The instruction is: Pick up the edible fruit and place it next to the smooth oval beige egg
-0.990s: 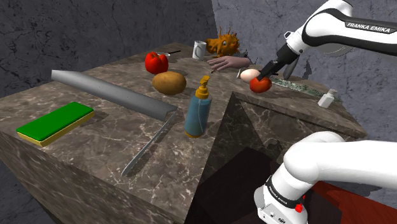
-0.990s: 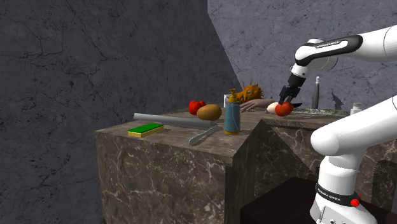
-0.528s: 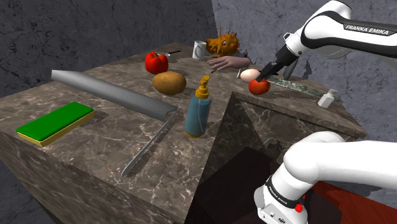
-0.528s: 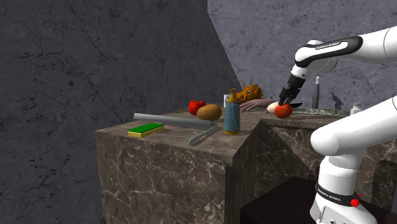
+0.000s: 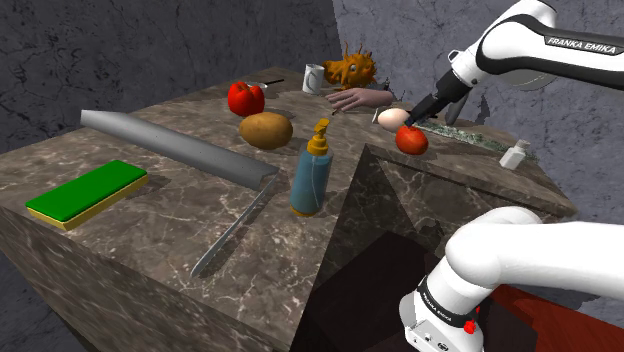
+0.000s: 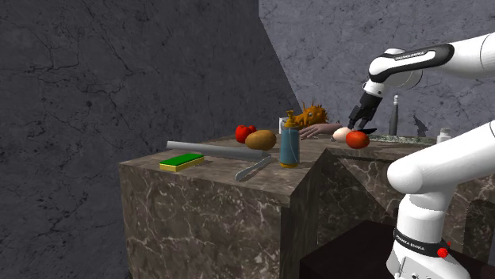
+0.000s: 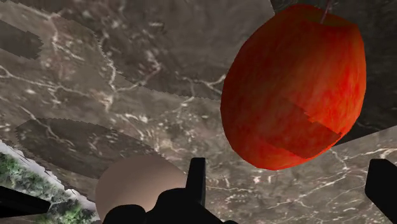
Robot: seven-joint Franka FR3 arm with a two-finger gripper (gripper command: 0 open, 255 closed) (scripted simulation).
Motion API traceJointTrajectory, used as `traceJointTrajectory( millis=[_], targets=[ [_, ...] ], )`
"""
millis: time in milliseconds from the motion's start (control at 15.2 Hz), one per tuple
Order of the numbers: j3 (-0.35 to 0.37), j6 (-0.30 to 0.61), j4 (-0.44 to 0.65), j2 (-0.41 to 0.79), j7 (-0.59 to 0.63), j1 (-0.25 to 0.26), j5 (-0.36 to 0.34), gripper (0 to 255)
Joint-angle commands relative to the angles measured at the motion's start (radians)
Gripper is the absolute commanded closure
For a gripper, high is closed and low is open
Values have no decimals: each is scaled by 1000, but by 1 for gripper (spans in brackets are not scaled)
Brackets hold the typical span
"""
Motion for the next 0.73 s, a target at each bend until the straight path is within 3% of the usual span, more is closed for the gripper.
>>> traceJointTrajectory(
  millis=[0, 132, 660],
  targets=[
    [5, -52, 43, -7, 2, -1, 2, 0],
    [9, -115, 96, -18, 2, -3, 3, 0],
    [9, -115, 96, -18, 2, -3, 3, 0]
  ],
)
